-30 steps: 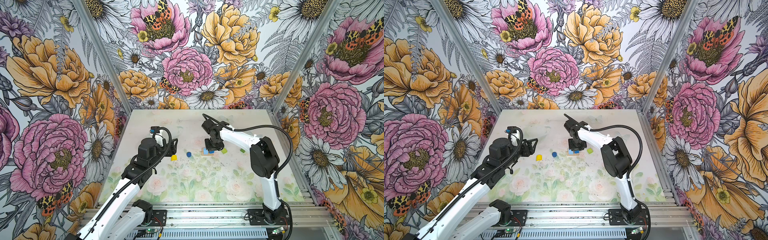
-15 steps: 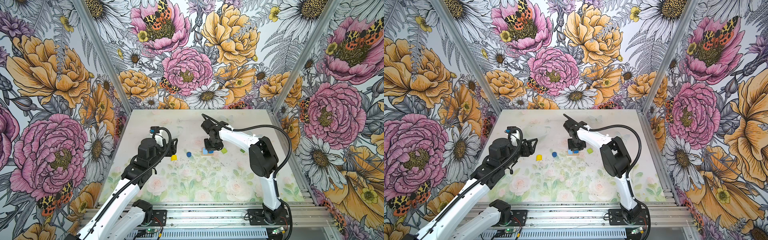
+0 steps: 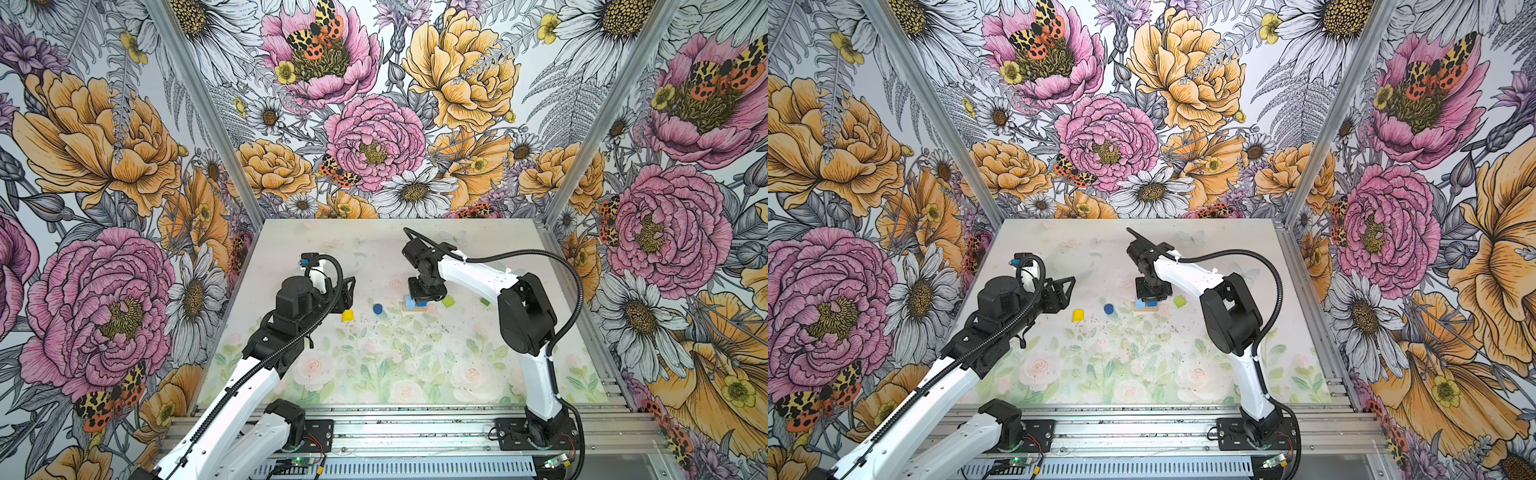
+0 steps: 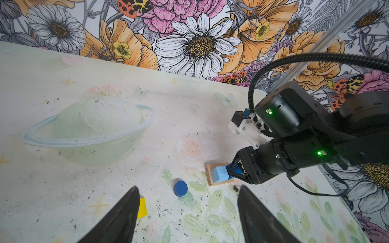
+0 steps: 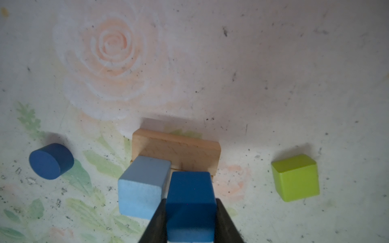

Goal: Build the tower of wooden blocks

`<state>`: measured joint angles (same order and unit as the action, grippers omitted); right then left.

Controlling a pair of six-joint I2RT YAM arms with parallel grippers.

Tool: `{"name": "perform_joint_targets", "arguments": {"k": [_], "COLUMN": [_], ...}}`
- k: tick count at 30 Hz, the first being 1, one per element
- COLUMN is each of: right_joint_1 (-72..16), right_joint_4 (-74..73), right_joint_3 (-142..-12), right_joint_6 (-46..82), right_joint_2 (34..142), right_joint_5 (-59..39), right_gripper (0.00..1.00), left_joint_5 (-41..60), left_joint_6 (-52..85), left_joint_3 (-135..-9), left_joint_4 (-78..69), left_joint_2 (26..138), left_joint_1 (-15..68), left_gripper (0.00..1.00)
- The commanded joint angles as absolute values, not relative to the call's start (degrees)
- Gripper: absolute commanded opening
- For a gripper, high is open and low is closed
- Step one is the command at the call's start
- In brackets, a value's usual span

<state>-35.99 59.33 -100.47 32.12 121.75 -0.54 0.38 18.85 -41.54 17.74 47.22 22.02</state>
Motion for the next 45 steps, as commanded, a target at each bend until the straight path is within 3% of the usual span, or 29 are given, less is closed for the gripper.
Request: {"name": "perform_joint_targets", "arguments": {"k": [1, 24, 32, 39, 41, 45], "right_joint_1": [-36.3, -36.3, -36.1, -36.1, -35.7, -33.7], "right_joint_4": [58.8, 58.8, 58.9, 58.8, 58.6, 54.0], "right_joint_3": [-102.1, -102.3, -99.7, -97.3, -96.1, -90.3], "right_joint_6": [32.3, 32.3, 32.4, 31.2, 30.8, 30.4], "right_joint_2": [122.8, 121.8, 116.5, 107.7, 105.6, 101.2], "right_joint_5": [-0.9, -0.6, 1.3, 3.3, 4.0, 1.1], "right_gripper": [0.32, 0.40, 0.43, 0.43, 0.39, 0.01], "left_joint_5": [-1.0, -1.0, -0.2, 2.4, 3.7, 5.9], "left_joint_6": [17.6, 17.6, 17.8, 18.4, 18.8, 19.6], "left_joint_3": [-41.1, -41.1, -41.4, -42.6, -43.2, -44.7], "left_joint_4": [17.5, 17.4, 17.3, 17.2, 17.2, 17.2], "left_joint_2": [46.3, 46.3, 47.1, 50.6, 52.4, 57.3], "left_joint_1": [22.6, 22.6, 22.5, 22.7, 22.8, 23.4], "left_gripper": [0.75, 0.75, 0.74, 0.67, 0.62, 0.52]}}
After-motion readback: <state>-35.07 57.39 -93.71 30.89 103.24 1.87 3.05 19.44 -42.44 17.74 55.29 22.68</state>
